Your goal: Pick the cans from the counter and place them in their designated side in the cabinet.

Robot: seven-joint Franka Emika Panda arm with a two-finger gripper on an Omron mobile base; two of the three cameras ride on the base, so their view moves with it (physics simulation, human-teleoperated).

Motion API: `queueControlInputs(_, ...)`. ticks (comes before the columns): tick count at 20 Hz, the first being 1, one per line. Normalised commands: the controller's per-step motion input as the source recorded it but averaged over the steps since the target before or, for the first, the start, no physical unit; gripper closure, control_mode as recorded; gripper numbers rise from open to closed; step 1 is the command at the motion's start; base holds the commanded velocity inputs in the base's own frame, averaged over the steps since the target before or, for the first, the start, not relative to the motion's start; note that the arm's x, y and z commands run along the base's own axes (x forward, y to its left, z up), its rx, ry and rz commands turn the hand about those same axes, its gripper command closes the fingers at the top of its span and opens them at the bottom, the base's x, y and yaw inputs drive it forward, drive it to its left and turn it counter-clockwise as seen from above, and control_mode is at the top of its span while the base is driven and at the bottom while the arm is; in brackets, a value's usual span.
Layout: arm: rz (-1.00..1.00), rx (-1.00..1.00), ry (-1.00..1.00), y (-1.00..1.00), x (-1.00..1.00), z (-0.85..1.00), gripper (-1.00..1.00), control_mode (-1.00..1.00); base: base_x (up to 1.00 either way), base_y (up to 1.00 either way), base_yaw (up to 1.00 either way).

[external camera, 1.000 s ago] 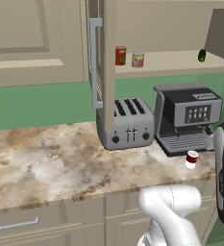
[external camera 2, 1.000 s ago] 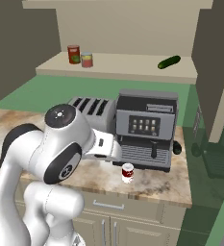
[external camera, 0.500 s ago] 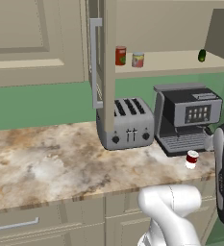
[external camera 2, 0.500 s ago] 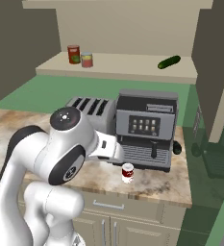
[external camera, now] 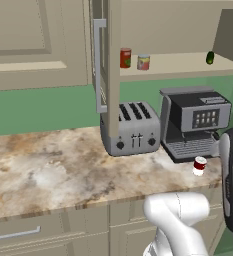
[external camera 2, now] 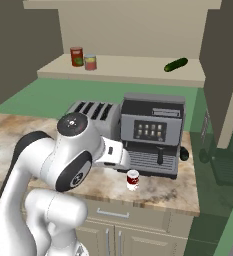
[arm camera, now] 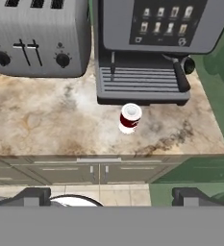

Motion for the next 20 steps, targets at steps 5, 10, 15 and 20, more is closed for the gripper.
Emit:
queueControlInputs(5,0.00,0.00,0.00,0.00,0.12,-0.10,-1.00,-1.00,0.00,0.00,0.00)
queueControlInputs(10,0.00,0.00,0.00,-0.01,0.11,-0.11,-1.00,-1.00,0.00,0.00,0.00)
queueControlInputs(15,0.00,0.00,0.00,-0.04,0.06,-0.12,-1.00,-1.00,0.00,0.00,0.00)
queueControlInputs(20,0.00,0.00,0.00,-0.07,0.05,-0.14,-1.00,-1.00,0.00,0.00,0.00)
